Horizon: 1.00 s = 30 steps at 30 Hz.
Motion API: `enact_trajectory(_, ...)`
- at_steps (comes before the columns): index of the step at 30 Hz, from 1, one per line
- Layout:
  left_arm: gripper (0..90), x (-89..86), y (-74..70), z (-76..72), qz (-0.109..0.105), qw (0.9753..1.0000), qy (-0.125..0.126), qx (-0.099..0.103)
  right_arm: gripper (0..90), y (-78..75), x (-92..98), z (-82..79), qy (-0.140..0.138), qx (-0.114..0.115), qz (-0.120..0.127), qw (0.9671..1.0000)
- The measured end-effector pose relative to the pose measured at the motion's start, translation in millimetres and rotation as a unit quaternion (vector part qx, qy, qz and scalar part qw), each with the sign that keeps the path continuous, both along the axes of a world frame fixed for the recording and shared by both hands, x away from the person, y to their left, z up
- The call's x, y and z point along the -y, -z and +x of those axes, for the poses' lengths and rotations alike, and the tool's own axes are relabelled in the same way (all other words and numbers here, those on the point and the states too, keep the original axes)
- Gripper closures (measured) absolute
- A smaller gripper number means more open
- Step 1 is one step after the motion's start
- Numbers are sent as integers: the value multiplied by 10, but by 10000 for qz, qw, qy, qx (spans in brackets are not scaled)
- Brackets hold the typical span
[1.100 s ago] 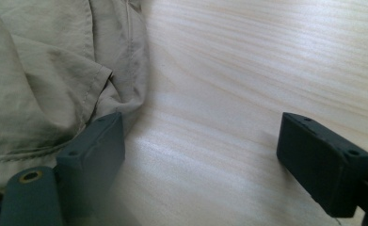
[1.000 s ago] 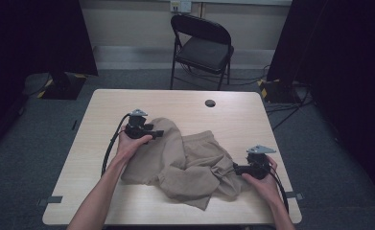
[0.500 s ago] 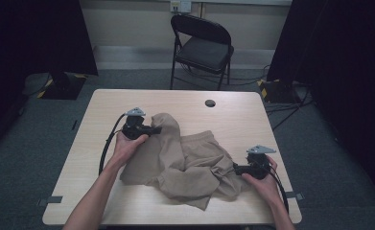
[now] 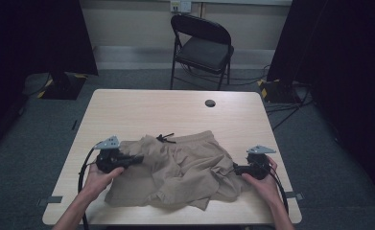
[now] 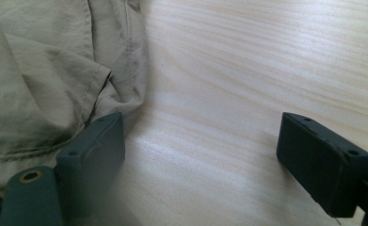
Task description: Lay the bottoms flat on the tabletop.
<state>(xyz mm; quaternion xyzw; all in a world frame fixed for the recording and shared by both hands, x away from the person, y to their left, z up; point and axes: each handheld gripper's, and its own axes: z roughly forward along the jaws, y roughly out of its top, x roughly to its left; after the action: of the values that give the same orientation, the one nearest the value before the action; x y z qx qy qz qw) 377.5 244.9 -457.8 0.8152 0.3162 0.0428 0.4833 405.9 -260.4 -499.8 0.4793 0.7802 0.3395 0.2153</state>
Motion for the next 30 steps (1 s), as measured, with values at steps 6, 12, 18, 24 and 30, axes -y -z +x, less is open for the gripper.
enact_trajectory(6, 873, -81, 391, -107, 580, 9979, -72, -293, 153, 0, -1, 0, 3, 0, 1, 10000)
enact_trajectory(12, 622, -91, 264, -110, 279, 9993, -146, -211, 153, 0, -2, -2, 18, -4, 3, 10000)
enact_trajectory(18, 458, -178, -41, -103, -171, 9991, -351, 152, 153, 0, -2, -2, 17, -3, 3, 10000)
enact_trajectory(24, 348, -180, -184, 199, -375, 9964, -728, 221, 153, 0, -2, -2, 18, -4, 3, 10000)
enact_trajectory(30, 333, -101, 92, 583, 14, 9930, -1131, -341, 153, 0, -2, -2, 17, -4, 2, 10000)
